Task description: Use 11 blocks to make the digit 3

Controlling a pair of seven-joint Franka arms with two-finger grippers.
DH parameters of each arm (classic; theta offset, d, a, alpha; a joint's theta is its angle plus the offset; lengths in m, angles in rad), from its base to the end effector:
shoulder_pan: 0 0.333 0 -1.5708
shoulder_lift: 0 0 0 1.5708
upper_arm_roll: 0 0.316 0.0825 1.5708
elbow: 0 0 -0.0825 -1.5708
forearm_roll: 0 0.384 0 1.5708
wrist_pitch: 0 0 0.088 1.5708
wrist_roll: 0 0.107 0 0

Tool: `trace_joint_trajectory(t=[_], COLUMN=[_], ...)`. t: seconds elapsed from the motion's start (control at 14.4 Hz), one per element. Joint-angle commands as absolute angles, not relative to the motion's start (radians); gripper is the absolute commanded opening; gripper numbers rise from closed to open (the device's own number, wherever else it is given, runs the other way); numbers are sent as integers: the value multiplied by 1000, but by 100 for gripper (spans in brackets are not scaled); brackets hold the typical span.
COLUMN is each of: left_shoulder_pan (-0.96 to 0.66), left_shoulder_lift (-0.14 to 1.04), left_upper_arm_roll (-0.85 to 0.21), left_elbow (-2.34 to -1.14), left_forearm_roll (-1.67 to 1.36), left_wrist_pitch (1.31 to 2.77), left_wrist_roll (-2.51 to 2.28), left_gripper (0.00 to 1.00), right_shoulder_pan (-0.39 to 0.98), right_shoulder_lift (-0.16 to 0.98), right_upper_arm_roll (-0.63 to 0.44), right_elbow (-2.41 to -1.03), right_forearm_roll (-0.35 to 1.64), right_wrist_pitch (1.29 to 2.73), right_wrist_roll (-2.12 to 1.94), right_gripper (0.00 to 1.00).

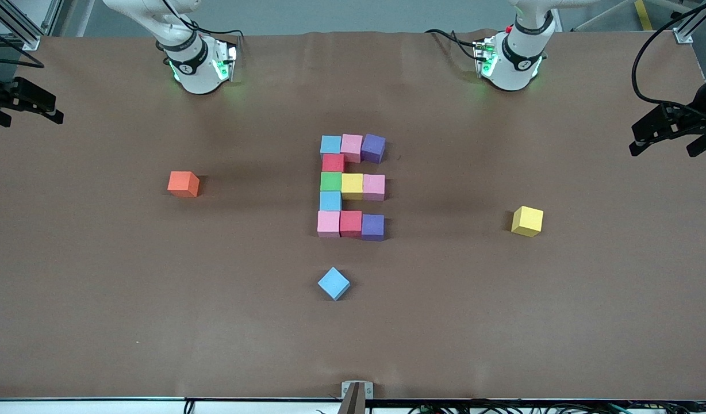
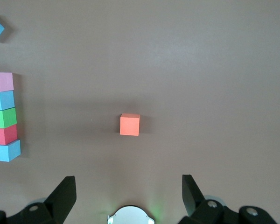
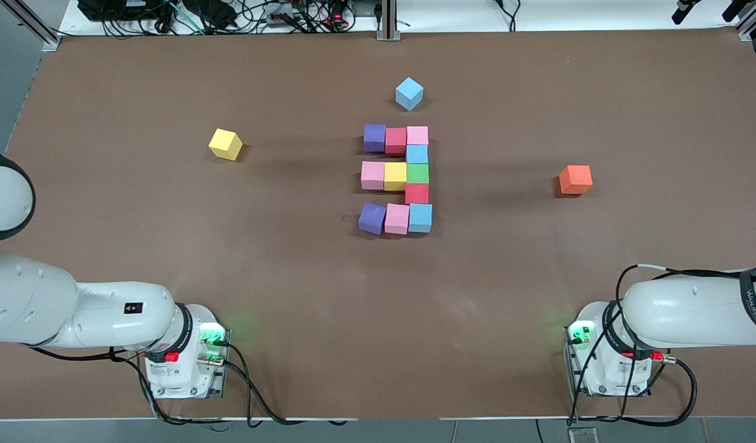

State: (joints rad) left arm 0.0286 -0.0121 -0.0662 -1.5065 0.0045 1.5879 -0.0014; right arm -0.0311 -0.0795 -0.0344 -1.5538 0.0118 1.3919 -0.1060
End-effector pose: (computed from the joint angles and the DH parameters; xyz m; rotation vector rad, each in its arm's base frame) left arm 0.5525 -0.0206 0.6632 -3.1342 0.0566 -0.1467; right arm 0.5093 -0.0328 0.6598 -3.1169 -0.0660 0.1262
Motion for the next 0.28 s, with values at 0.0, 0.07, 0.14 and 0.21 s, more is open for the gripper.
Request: trace_joint_trajectory(t=[0.0, 0.07, 0.14, 0.21], left_shoulder_pan=[34, 34, 35, 35], left_shoulder_lift=[-37, -43, -41, -41], left_upper_arm_roll=[-61, -60, -58, -58], left_elbow=[-1503, -1505, -1505, -1505], left_forearm_roll=[-12, -12, -12, -12], left_wrist_pitch=[1565, 1566, 1566, 1566], left_wrist_roll=[0, -3, -3, -5], left_gripper=[100, 100, 100, 100], right_shoulder_pan=[-34, -35, -35, -34], right_shoulder_lift=[-98, -98, -98, -98], right_upper_arm_roll=[-41, -41, -41, -41], right_elbow=[-1562, -1562, -1562, -1563], right_forearm_roll=[11, 12, 12, 12], right_wrist_pitch=[1402, 1405, 1405, 1404], right_wrist_roll=[-104, -104, -104, -104], right_gripper=[100, 100, 100, 100])
